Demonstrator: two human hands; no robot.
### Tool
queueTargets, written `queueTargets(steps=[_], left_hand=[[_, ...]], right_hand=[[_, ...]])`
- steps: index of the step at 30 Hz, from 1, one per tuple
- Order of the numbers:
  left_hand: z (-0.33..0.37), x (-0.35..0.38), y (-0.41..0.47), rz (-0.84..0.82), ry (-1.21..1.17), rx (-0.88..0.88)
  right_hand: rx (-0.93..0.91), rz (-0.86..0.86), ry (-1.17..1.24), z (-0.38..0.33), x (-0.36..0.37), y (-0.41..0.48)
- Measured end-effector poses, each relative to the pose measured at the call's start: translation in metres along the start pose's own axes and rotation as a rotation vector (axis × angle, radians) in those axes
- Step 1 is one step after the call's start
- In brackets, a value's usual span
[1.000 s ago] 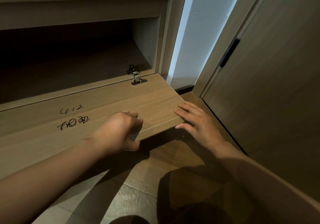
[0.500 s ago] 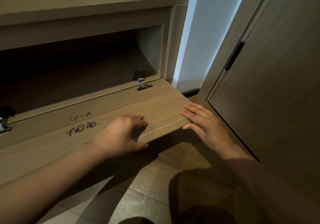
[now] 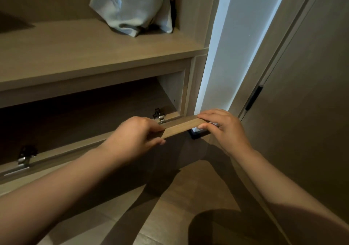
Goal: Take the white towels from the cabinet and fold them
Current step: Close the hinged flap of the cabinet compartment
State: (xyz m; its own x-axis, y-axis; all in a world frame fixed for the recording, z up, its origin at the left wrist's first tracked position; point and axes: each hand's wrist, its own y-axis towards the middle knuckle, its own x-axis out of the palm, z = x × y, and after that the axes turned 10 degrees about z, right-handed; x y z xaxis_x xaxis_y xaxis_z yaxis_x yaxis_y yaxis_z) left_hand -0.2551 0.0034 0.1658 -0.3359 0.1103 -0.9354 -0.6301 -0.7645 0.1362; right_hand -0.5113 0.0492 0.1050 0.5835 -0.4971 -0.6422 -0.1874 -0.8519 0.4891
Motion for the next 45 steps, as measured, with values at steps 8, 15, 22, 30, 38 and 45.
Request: queueTargets(steps=[8, 15, 22, 30, 38, 45], left_hand=[[-0.012, -0.027, 0.016, 0.341, 0.316, 0.141], [-0.025, -0.053, 0.049, 0.294, 0.505, -0.088], [-0.046, -0.067, 0.074, 0.204, 0.358, -0.262], [-0.059, -0.061, 0.078, 0.262, 0.414, -0.219], [-0.064, -0.053, 0.079, 0.303, 0.480, -0.210], [-0.065, -0.049, 0.079, 0.333, 0.492, -0.204]], right_hand=[[0.095, -0.042, -0.080, -0.019, -0.001, 0.051], [0.158, -0.063, -0.104, -0.024, 0.004, 0.082], [0.231, -0.076, -0.105, -0.031, 0.010, 0.109], [0.056, 0.164, -0.213, -0.037, 0.020, 0.121], [-0.269, -0.059, -0.462, -0.039, 0.016, 0.166], [-0.263, 0.110, -0.433, -0.033, 0.027, 0.164]])
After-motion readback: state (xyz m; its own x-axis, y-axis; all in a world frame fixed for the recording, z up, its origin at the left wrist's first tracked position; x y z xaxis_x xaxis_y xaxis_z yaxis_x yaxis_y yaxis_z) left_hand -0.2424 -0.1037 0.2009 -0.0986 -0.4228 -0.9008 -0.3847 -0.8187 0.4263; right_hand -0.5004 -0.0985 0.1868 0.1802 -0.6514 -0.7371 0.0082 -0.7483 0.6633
